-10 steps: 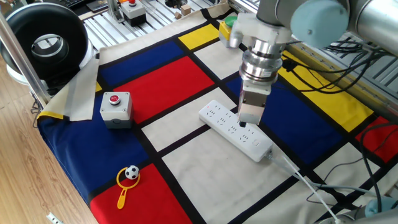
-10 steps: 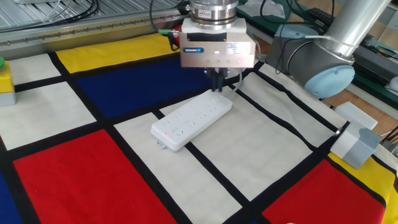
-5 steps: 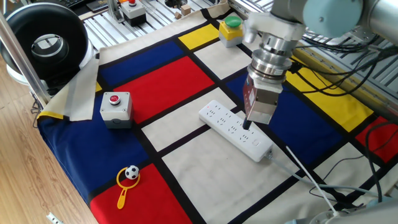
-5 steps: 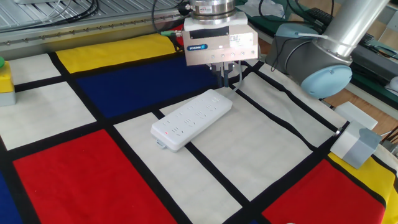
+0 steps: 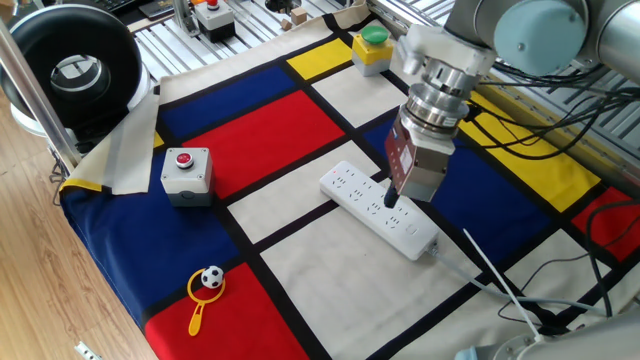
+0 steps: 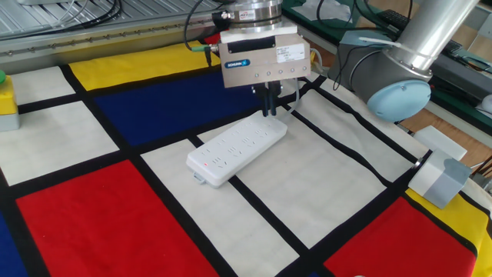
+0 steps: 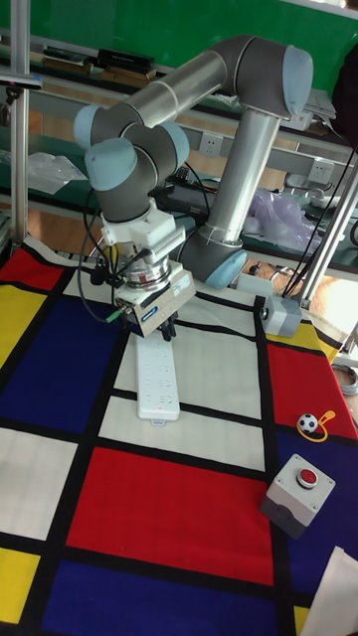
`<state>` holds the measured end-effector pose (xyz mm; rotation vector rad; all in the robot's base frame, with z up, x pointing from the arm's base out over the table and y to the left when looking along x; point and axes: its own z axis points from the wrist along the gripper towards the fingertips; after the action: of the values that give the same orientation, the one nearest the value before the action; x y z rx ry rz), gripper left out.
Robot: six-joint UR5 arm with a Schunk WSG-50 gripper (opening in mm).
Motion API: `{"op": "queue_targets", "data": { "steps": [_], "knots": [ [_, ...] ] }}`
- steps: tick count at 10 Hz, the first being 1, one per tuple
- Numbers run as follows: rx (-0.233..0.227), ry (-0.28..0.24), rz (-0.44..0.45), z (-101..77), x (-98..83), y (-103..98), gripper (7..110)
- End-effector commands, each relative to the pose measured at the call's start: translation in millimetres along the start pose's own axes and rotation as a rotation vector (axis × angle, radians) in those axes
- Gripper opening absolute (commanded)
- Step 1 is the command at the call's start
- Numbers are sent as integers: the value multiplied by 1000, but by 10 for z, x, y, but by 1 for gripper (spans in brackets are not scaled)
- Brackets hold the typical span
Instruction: Turn off the power strip by pressing the button
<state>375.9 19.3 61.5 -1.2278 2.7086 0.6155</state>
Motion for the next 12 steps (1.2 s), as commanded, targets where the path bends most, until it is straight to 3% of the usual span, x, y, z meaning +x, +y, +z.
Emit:
{"op": "queue_targets", "data": {
  "steps": [1, 3, 5, 6, 7, 8, 10, 11, 12],
  "knots": [
    [7, 44, -15, 6, 130, -37, 7],
    [-18, 23, -39, 7, 79, 25, 7],
    [-57, 111, -173, -11, 310, 98, 7],
    [-74, 133, -228, -21, 371, 125, 7],
    [-79, 112, -223, -15, 319, 146, 7],
    [-75, 110, -222, -14, 314, 135, 7],
    [23, 206, -264, -45, 520, -144, 7],
    [23, 198, -313, -41, 495, -152, 7],
    [-41, 155, -352, -24, 416, 15, 7]
  ]
}}
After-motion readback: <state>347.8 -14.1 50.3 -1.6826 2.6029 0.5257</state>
